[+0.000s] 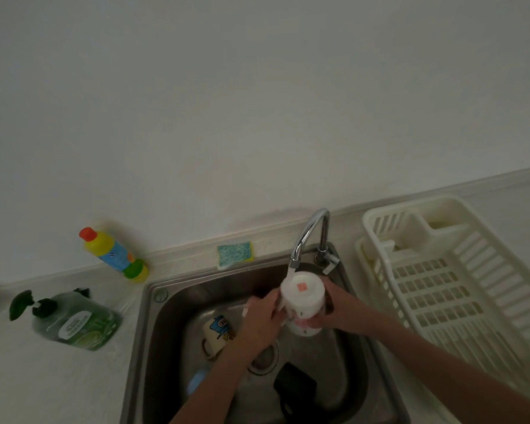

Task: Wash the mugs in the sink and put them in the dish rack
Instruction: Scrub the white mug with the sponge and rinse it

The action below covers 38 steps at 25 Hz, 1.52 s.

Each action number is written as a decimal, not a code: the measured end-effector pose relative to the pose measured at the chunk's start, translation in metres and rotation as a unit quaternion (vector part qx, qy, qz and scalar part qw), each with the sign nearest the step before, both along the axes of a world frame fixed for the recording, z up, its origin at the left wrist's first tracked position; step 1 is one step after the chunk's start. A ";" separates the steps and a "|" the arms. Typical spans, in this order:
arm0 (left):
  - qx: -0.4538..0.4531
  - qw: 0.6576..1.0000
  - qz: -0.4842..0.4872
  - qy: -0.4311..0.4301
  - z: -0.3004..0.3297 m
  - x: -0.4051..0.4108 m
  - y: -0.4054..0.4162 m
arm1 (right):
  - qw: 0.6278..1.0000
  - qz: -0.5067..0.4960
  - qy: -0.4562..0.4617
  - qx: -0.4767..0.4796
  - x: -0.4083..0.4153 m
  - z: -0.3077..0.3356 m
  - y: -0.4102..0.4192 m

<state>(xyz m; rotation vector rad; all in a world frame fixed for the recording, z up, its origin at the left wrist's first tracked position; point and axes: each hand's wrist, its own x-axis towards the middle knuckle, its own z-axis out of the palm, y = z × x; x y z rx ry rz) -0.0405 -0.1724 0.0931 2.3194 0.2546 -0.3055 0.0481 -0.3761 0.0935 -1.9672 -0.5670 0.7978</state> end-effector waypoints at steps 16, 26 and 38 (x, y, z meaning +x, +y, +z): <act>0.047 0.997 0.052 -0.035 0.022 0.008 0.040 | 0.998 -0.030 -0.046 0.021 0.014 0.021 0.046; 0.045 0.999 -0.004 -0.019 0.007 -0.002 0.002 | 0.998 -0.019 -0.052 -0.039 0.004 0.007 0.001; 0.090 0.994 0.061 -0.029 0.018 -0.023 0.051 | 0.999 -0.019 -0.042 -0.015 -0.012 0.012 0.061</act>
